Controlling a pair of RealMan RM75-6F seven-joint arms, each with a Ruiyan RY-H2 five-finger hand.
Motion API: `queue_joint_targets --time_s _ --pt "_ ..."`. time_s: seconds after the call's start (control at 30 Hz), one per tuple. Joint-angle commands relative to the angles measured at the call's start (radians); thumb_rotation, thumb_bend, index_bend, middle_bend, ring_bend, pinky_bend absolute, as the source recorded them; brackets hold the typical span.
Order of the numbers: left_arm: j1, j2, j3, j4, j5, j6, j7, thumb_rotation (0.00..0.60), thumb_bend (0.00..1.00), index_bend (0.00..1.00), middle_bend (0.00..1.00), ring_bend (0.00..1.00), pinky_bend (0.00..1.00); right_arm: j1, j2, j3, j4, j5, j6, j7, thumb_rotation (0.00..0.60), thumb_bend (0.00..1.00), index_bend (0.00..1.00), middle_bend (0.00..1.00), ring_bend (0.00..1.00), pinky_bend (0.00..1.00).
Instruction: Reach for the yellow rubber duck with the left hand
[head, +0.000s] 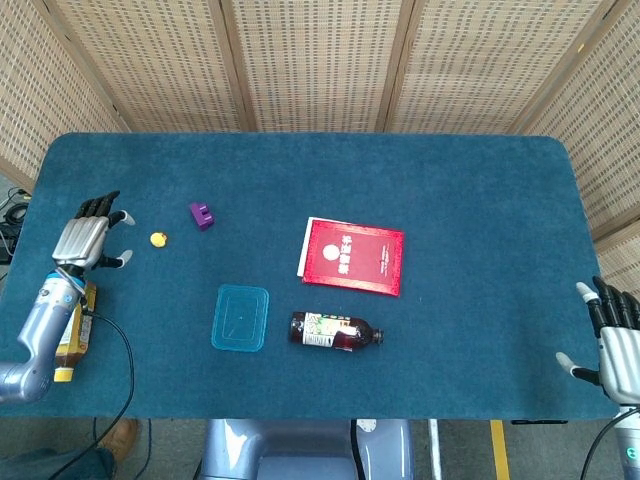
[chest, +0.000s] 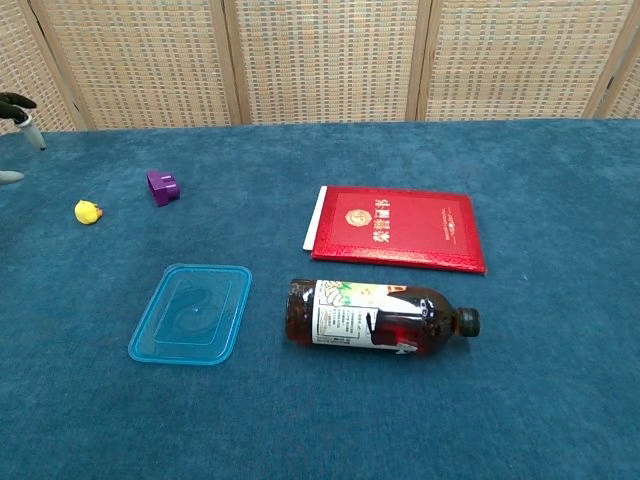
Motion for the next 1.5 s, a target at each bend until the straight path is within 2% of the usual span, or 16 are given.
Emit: queue_joint_targets --time_s 0.03,0.27,0.7,1.27,1.5 --pt "-0.072 -0.090 -0.002 0.128 -0.061 -0.093 0.033 0.600 0.35 0.37 0.00 0.00 0.00 0.004 -0.003 0.004 0.006 0.012 -0.007 -0.001 0.600 0.00 0.09 0.00 0.00 0.00" --pt "-0.119 -0.183 0.009 0.292 -0.092 -0.168 0.026 0.600 0.35 0.36 0.00 0.00 0.00 0.012 -0.014 0.008 0.022 0.037 -0.024 -0.014 0.600 0.00 0.09 0.00 0.00 0.00" --pt "-0.173 -0.310 0.022 0.510 -0.064 -0.254 -0.042 0.600 0.35 0.36 0.00 0.00 0.00 0.023 -0.031 0.020 0.041 0.082 -0.046 -0.032 0.600 0.00 0.09 0.00 0.00 0.00" --pt "-0.223 -0.403 0.027 0.672 -0.025 -0.332 -0.088 0.600 0.35 0.37 0.00 0.00 0.00 0.038 -0.046 0.030 0.067 0.130 -0.076 -0.048 0.600 0.00 0.09 0.00 0.00 0.00" --pt "-0.229 -0.419 0.028 0.704 -0.021 -0.358 -0.088 0.600 0.36 0.52 0.00 0.00 0.00 0.040 -0.048 0.031 0.071 0.133 -0.079 -0.046 0.600 0.00 0.09 0.00 0.00 0.00"
